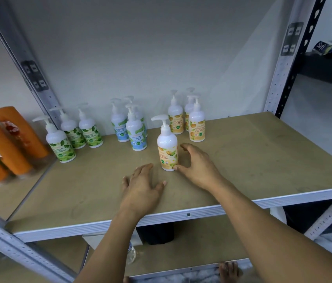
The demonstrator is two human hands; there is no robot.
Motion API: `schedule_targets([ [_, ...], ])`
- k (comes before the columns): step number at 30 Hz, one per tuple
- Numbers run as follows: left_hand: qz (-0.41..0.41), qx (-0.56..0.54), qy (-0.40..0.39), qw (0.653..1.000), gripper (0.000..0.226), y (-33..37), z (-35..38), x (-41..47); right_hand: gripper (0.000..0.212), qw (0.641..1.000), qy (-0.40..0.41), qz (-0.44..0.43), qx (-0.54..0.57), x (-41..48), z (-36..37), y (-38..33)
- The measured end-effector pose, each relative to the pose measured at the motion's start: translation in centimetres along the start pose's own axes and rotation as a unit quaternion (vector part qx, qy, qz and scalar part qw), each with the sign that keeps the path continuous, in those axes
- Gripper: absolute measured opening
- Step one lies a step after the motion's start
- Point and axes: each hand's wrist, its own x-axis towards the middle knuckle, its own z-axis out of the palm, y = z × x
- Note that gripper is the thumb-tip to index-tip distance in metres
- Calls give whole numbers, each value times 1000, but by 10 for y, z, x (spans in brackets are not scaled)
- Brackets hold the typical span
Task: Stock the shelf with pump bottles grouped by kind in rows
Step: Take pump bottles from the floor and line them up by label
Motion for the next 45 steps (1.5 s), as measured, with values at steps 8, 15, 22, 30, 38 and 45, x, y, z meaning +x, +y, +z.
schedule_targets([
  [8, 22, -190, -2, 981, 71, 15, 1, 19, 66, 972, -4, 63, -225, -7, -52, 58],
  [15, 17, -340, -18, 940, 64, 24, 11, 45, 73, 960, -58, 63, -267, -15, -63, 74],
  [22, -1, -337, 21, 941, 51, 39, 21, 55, 73, 961, -68, 60, -263, -13, -60, 76],
  [30, -14, -336, 95, 937, 56, 62, 42, 87, 70, 962, -63, 53, -260, -12, -59, 77],
  [38, -55, -311, 142, 938, 53, 69, 60, 137, 68, 964, -61, 52, -253, -10, -60, 77],
  [45, -39, -291, 134, 947, 71, 70, 66, 162, 67, 965, -61, 50, -251, -8, -58, 76],
])
